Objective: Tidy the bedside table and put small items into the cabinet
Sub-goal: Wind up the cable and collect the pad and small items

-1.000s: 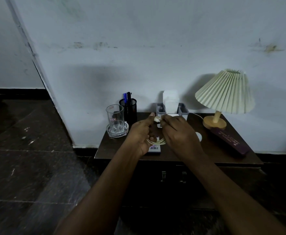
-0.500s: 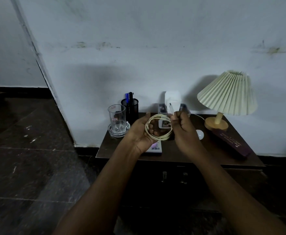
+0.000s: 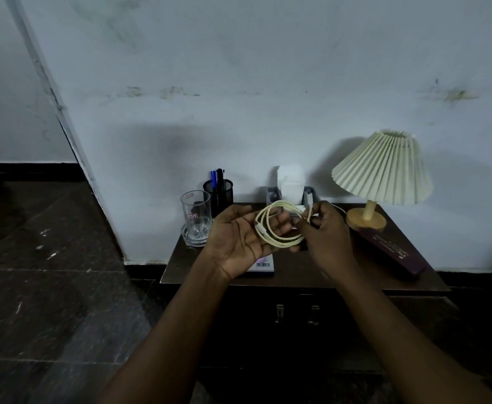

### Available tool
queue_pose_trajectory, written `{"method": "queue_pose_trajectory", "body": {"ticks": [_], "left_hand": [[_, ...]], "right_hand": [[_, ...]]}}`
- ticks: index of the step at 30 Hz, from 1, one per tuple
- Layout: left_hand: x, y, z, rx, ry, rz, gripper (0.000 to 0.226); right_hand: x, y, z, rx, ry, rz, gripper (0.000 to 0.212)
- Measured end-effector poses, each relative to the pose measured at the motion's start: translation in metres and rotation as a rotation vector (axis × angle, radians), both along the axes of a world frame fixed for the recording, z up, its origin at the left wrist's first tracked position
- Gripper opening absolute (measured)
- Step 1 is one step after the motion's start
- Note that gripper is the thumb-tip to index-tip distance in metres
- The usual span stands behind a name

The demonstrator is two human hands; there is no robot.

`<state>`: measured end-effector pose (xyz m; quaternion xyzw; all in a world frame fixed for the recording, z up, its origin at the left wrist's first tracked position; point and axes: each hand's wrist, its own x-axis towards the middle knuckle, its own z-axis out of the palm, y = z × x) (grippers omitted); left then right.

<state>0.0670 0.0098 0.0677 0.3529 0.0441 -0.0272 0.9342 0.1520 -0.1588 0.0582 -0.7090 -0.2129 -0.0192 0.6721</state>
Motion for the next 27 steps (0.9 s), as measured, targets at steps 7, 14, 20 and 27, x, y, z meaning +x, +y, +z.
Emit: {"method": "queue_pose_trajectory", "body": {"ticks": [7,14,20,27], "left_hand": [[0.001,-0.011,-0.005,0.305,0.037,0.211,0.044],[0.008,-0.019,-0.010,0.235,-0.069,0.454,0.038],[0.006,-0.027,-0.013,0.697,-0.030,0.736,0.032],[0.007,-0.037,-0.013,0.628,-0.032,0.716,0.035]], "right_hand": [[0.007,-0.001,-0.003,-0.119,-0.041,-0.241,0.023],[0.006,-0.005,0.007,0.254,0.502,0.188,0.008],[0.005,-0.006,0.007,0.388,0.668,0.183,0.012],[0.002,0.005,-0.001,0.399,0.554,0.011,0.006]]}}
